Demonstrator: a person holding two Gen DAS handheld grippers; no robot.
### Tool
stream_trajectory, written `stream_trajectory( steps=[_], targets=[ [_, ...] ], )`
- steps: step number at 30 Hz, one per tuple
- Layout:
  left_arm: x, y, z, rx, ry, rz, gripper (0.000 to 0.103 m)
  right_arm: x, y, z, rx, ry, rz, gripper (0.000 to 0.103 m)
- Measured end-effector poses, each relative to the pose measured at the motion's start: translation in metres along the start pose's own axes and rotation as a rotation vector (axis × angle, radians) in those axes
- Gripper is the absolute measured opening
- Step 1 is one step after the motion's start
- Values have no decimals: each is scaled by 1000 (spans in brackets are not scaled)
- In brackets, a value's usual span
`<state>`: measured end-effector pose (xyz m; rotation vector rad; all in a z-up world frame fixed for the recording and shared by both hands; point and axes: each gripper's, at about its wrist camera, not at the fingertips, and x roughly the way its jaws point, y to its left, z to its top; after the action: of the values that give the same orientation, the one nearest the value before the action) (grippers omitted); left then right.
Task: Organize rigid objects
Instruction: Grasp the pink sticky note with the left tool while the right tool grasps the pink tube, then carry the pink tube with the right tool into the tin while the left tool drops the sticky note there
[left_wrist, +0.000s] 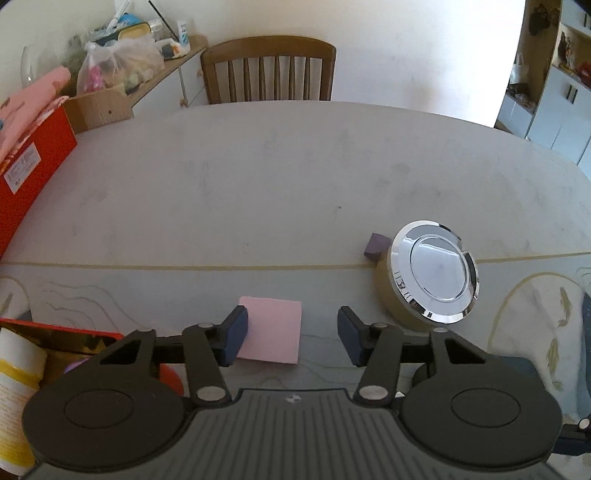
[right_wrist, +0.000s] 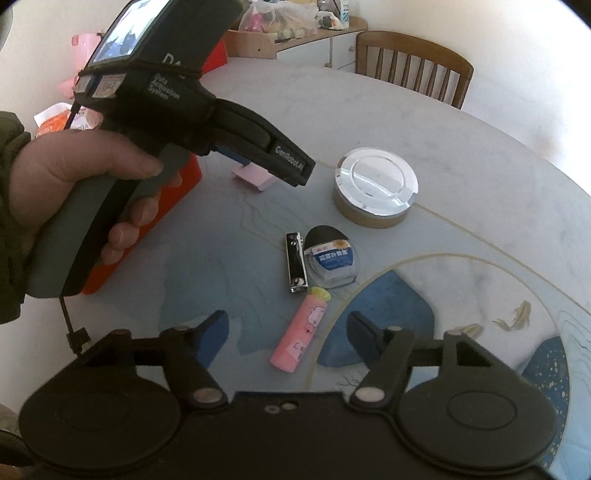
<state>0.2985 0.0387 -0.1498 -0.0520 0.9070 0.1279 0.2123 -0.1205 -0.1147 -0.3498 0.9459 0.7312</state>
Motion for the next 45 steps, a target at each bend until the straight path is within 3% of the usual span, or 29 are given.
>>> stream_trajectory(
  steps=[8, 12, 14, 16, 28, 35, 38, 40, 41, 42, 45],
  targets=[
    [-2, 0, -4, 17, -18, 17, 24, 13, 0, -3, -9, 37, -42, 38],
    [-3, -1, -5, 23, -21, 10, 19, 15, 0, -6, -14, 35, -56, 32],
    [-4, -1, -6, 20, -20, 4, 16, 15, -1, -6, -16, 30, -67, 18],
    [-5, -1, -7, 23, -19, -2, 13, 15, -3, -7, -4, 29, -70, 15],
    [-21, 0, -20, 5, -26, -41, 6, -9, -18, -10, 89, -22, -54, 15],
    [-23, 6, -14, -7, -43, -11, 6, -17, -21, -13, 114, -36, -42, 15],
    [-19, 9, -9, -27, -25, -48, 16, -17, -21, -15, 126, -36, -33, 15],
    [-16, 8, -5, -24, -23, -31, 37, -18, -21, -16, 128, -38, -27, 15],
    [-14, 7, -4, -21, -24, -31, 58, -18, -22, -16, 131, -39, -25, 15],
    [-12, 5, -2, -19, -28, -24, 70, -18, -23, -16, 135, -39, -23, 15],
    [-5, 0, 3, 5, -21, -2, 70, -19, -24, -16, 138, -41, -20, 15]
  ],
)
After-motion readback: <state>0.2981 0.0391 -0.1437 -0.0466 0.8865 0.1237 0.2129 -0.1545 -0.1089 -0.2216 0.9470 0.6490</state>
